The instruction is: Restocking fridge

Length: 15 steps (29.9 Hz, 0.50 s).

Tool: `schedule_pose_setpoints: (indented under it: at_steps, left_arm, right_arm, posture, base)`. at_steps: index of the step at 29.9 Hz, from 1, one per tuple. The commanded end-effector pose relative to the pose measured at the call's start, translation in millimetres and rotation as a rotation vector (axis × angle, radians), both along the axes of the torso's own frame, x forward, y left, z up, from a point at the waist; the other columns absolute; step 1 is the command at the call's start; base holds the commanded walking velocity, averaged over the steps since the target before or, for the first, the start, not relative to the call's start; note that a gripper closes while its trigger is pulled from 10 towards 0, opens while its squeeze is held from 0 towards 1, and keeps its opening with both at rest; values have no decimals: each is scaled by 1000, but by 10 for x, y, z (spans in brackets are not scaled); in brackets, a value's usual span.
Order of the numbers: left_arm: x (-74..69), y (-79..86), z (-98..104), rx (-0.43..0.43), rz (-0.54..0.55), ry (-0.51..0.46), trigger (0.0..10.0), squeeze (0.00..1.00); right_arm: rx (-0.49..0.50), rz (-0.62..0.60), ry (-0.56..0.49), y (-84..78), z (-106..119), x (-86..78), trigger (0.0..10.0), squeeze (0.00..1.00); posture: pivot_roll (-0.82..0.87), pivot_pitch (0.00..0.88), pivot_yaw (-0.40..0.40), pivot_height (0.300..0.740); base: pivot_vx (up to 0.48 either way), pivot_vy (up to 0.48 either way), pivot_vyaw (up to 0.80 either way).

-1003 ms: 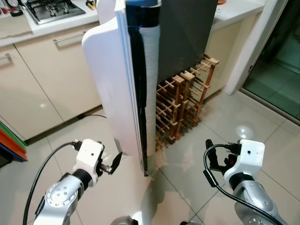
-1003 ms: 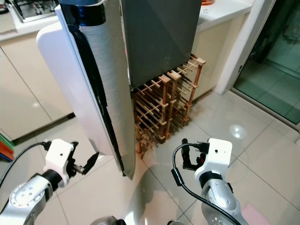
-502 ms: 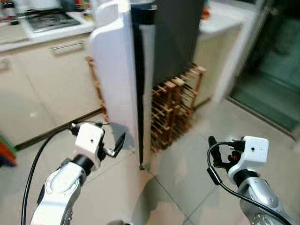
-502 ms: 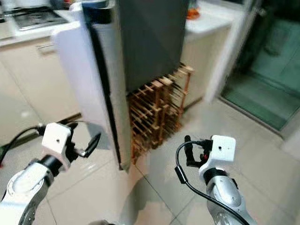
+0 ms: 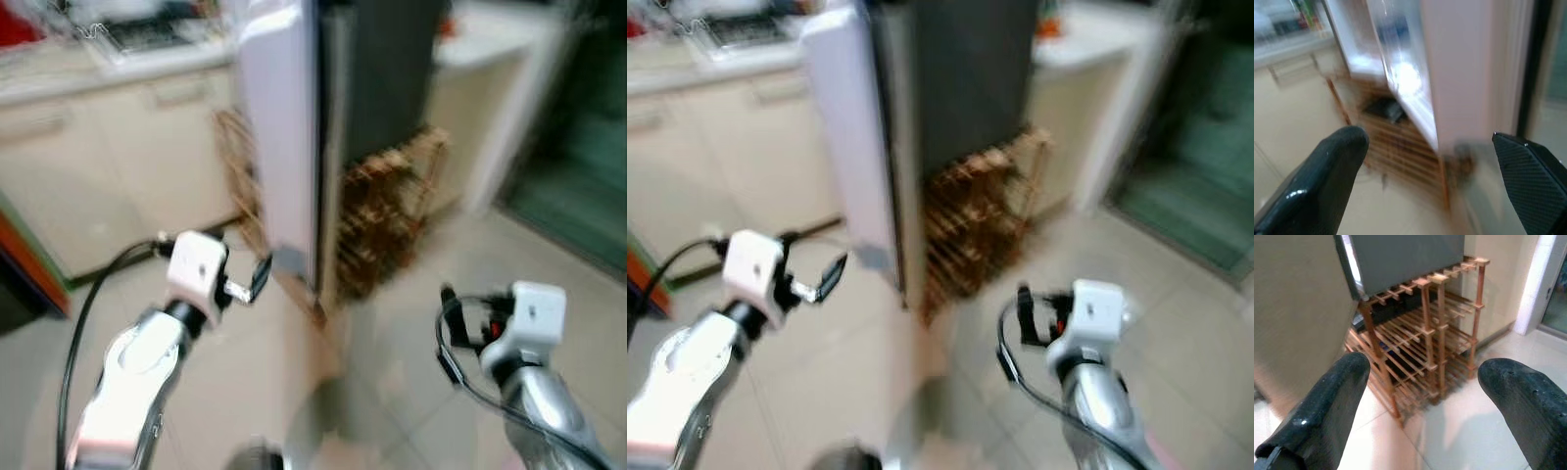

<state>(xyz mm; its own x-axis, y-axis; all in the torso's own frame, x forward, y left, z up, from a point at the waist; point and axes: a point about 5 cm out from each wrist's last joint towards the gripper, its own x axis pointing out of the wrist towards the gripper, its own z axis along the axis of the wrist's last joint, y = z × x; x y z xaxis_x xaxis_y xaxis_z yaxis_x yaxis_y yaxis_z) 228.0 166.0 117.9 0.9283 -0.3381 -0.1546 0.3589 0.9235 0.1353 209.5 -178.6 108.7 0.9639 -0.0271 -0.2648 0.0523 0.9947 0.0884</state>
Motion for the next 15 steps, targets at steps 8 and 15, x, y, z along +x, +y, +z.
schedule_pose_setpoints:
  at_steps: [8, 15]
  left_arm:
    - [30, 14, 77, 22, -11, -30, 10000, 0]
    - [51, 44, 82, 55, 0, -26, 10000, 0]
  right_arm:
    - [13, 12, 4, 24, 5, 14, 10000, 0]
    - [13, 20, 5, 33, -2, 51, 10000, 0]
  posture:
    - [58, 0, 34, 740]
    - [68, 0, 28, 740]
  base:
    - [0, 443, -648]
    - [0, 442, -649]
